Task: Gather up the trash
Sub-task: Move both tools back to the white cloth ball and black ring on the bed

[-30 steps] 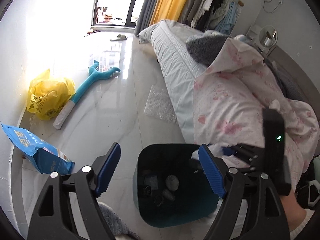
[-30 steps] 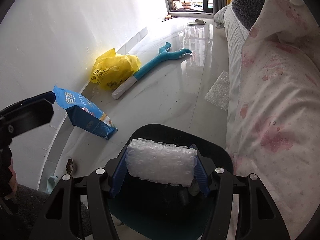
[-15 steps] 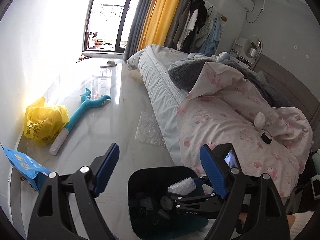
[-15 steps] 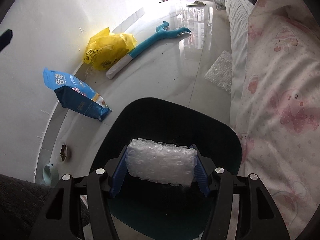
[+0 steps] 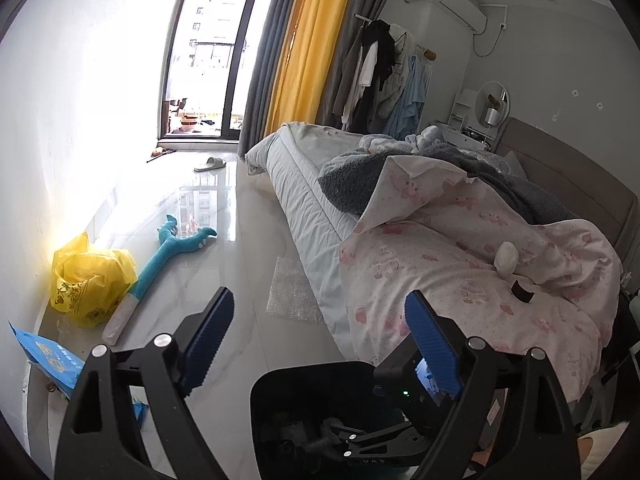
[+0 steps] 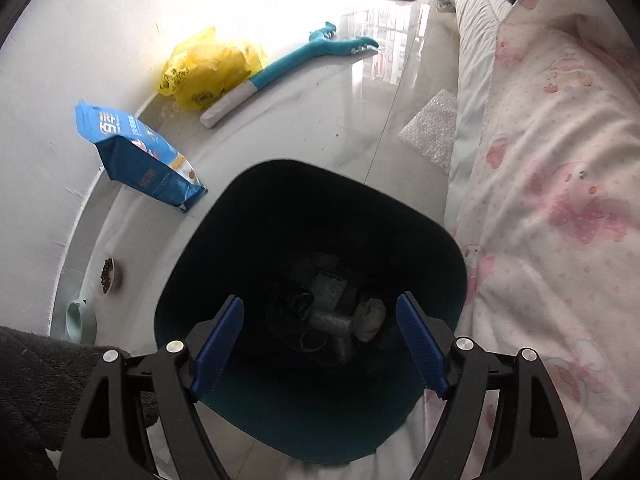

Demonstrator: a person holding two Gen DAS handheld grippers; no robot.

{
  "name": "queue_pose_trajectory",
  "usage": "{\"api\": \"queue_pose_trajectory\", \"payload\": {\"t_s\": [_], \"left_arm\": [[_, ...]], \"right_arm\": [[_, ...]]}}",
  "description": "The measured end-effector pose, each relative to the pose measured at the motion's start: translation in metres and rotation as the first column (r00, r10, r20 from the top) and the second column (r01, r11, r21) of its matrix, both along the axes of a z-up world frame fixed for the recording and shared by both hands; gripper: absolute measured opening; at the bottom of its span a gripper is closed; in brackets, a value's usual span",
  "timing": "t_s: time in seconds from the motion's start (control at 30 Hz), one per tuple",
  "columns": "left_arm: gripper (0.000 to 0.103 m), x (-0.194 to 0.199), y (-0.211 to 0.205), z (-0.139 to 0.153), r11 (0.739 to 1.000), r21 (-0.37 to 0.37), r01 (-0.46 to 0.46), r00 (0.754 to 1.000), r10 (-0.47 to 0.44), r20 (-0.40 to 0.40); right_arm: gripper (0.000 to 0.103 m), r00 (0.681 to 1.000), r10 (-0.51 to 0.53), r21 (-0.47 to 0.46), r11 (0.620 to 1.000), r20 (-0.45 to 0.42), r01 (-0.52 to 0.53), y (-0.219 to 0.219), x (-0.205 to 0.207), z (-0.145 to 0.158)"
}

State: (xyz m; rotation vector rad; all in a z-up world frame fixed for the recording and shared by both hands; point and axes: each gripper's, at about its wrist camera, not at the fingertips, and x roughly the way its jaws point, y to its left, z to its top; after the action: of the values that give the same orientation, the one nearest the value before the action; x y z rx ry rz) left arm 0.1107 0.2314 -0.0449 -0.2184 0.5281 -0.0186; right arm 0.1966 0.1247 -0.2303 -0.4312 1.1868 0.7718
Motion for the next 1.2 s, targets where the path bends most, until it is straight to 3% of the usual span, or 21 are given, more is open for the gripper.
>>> {"api": "queue_pose_trajectory", "payload": {"t_s": [0.33,0.63,0.87,1.2], "left_arm": [[0.09,0.006,-0.012,0.012,1.0,0.005,-0.01,0.999,0.01,0.033],[0.09,0.02,-0.042,0.013,1.0,-0.001,0.03,0.999,-0.03,0.027],[0.09,0.034,-0.067,0.009,0.997,0.005,0.073,0.997,-0.073,0.004],[0.09,0.064,-0.101,0.017,0.993,-0.05,0.108,0.994,-0.108,0.003]], "right_arm": [[0.081,0.994,-0.035,0.161,0.987,0.105,0.017,-0.025,-0.004,0.059],[0.081,0.975,-0.133,0.281,0.956,0.179,0.078,-0.073,0.012,0.105],[0.081,0.961,-0.205,0.32,0.937,0.183,0.139,-0.108,0.027,0.12],[0.081,0.923,-0.295,0.346,0.916,0.245,0.201,-0.169,0.059,0.144]]}}
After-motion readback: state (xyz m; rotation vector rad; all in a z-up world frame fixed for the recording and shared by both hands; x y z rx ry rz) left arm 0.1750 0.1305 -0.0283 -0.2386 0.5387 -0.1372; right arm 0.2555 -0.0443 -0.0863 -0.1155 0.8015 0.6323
